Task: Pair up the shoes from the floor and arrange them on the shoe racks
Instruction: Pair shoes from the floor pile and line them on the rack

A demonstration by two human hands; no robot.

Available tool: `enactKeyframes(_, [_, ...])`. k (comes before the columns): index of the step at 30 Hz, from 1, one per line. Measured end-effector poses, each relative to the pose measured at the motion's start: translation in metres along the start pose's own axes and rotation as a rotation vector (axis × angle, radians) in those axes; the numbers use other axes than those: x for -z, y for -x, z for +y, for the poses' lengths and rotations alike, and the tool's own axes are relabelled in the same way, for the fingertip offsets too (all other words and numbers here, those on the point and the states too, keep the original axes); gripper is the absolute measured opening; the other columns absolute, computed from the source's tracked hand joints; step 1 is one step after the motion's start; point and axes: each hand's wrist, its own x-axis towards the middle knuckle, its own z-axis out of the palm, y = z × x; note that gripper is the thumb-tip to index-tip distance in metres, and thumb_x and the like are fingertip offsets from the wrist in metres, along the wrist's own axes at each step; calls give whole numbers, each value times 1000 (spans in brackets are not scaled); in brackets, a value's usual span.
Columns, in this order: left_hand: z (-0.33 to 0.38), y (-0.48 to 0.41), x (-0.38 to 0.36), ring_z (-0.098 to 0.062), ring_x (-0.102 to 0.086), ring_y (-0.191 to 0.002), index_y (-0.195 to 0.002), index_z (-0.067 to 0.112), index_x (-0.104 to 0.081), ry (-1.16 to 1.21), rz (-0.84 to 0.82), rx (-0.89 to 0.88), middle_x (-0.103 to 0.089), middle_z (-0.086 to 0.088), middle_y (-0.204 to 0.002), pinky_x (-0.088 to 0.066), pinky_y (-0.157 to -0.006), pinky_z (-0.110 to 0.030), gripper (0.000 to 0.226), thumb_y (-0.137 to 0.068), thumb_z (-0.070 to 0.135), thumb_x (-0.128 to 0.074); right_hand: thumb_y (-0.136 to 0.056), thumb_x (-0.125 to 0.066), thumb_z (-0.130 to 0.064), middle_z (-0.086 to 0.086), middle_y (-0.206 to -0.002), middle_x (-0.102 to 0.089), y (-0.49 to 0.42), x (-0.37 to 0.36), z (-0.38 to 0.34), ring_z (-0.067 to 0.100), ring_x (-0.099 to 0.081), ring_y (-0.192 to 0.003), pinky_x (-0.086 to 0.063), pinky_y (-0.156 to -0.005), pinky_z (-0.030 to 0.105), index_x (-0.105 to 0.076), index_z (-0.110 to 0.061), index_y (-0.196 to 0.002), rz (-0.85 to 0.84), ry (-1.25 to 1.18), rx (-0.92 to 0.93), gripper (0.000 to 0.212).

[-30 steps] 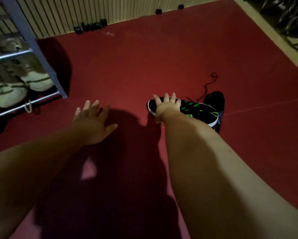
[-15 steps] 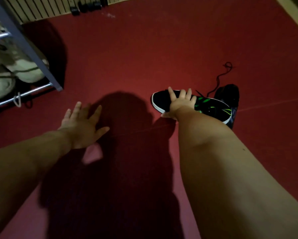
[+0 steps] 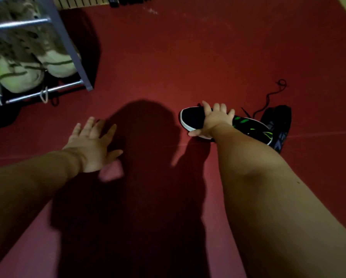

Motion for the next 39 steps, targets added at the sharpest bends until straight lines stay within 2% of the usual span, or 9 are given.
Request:
enactKeyframes(3, [-19,17,-15,-27,18,-144,-150,29,9,31,-14,64,17,-4,-158,7,-116,-44,76,-92,62,-27,-63,-66,-73,17,-153,-16,9,9,-35,37,-12,-142,-1,-112,61,-1,-31,-150,-79,-2,152,116])
enactKeyframes(7, [-51,41,-29,-27,17,-144,-149,29,11,50,-10,132,16,-3,-158,6,-116,-44,76,-92,63,-25,-62,-65,-76,16,-143,-28,28,14,-97,37,-36,-128,-16,-112,54,-14,-31,-148,-37,100,348,109])
enactKeyframes(9, [-70,56,-36,-27,17,-144,-149,29,11,44,-11,170,16,-3,-158,6,-116,-44,76,-92,63,-24,-61,-63,-77,17,-144,-26,41,12,-124,37,-36,-127,-20,-110,51,-14,-30,-148,-3,164,431,111])
enactKeyframes(15, [-130,96,-59,-28,17,-144,-150,28,10,78,16,290,14,-4,-158,7,-115,-45,77,-91,64,-25,-63,-59,-80,16,-148,-23,76,15,-178,34,-32,-132,-12,-112,50,-6,-32,-151,-8,269,573,112])
enactKeyframes(23, [-187,139,-87,-29,13,-145,-150,30,8,114,28,413,10,-6,-159,2,-117,-46,87,-85,70,-35,-64,-56,-81,18,-144,-29,110,12,-233,33,-36,-129,-18,-110,46,-3,-31,-151,-10,379,681,113])
enactKeyframes(29, [-227,156,-106,-31,13,-144,-148,33,15,165,-69,445,12,-7,-158,4,-116,-47,112,-69,80,-50,-64,-62,-75,23,-149,-22,145,6,-276,35,-29,-134,-15,-111,46,-6,-32,-151,54,446,889,112])
enactKeyframes(35, [-237,146,-121,-34,8,-145,-143,37,24,125,-155,384,16,-8,-157,-1,-116,-49,124,-66,67,-68,-63,-68,-70,24,-150,-18,183,-14,-305,39,-21,-137,-11,-111,51,-6,-31,-151,77,562,1041,114])
enactKeyframes(37, [-237,141,-126,-34,-4,-145,-145,37,22,144,-116,363,4,-10,-158,-7,-117,-47,118,-71,62,-66,-66,-71,-63,23,-154,-8,192,-21,-304,40,-9,-142,-8,-113,52,-1,-32,-151,64,538,996,114])
enactKeyframes(39, [-238,135,-129,-34,-24,-138,-147,37,17,218,-33,334,-12,-14,-153,-23,-113,-43,108,-77,58,-63,-67,-75,-55,19,-157,2,196,-23,-298,40,1,-144,-3,-114,53,3,-33,-150,45,529,937,116])
